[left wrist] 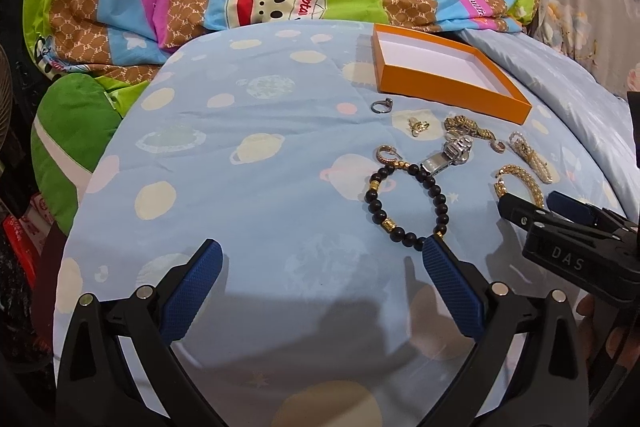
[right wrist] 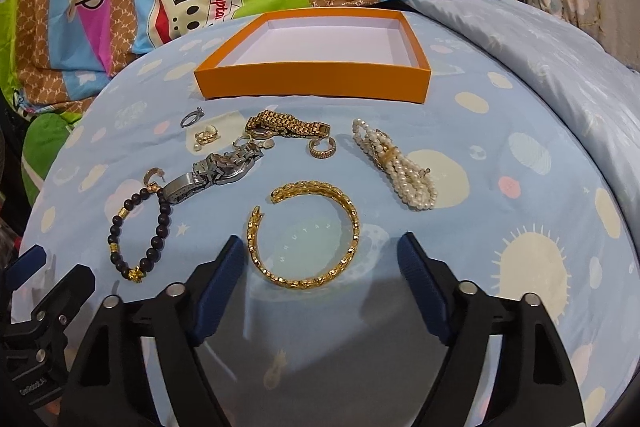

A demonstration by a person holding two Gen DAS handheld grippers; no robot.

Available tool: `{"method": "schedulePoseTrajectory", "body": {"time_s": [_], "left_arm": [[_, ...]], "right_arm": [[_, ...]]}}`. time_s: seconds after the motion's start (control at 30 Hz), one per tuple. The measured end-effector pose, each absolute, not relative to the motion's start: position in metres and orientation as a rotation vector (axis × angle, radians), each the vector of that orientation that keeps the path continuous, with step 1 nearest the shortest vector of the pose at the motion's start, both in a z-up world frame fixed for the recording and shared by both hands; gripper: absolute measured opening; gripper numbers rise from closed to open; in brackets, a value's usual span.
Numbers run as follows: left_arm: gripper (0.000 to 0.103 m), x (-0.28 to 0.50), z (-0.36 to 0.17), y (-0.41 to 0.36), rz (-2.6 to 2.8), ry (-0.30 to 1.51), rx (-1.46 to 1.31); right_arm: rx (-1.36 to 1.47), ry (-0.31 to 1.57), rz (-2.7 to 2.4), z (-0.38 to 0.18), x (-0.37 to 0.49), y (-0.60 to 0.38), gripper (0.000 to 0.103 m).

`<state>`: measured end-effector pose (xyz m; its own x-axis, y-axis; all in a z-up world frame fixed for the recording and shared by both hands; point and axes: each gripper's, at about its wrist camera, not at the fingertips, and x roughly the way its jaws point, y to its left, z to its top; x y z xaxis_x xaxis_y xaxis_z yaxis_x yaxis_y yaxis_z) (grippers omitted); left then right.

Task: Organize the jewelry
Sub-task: 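Grasp the black bead bracelet with the left tool while the right tool grasps the gold bangle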

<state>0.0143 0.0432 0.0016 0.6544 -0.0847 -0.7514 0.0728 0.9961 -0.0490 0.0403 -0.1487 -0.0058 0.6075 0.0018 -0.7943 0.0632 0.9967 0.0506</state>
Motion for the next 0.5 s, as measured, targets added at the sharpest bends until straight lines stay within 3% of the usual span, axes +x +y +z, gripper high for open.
{"method": "schedulePoseTrajectory", "body": {"time_s": [0.1, 0.5], "left_arm": [[0.098, 0.016, 0.001, 0.039, -0.104, 0.860, -0.008], [0.098, 0.040, -0.003, -0.001, -0.115, 0.897, 0.034]], "right_arm": [[0.082, 0.907, -0.037, -0.005, 0.039, -0.151, 0.053], [0.185, 0.872, -0.054, -0.001, 0.016, -0.184, 0.053]]}}
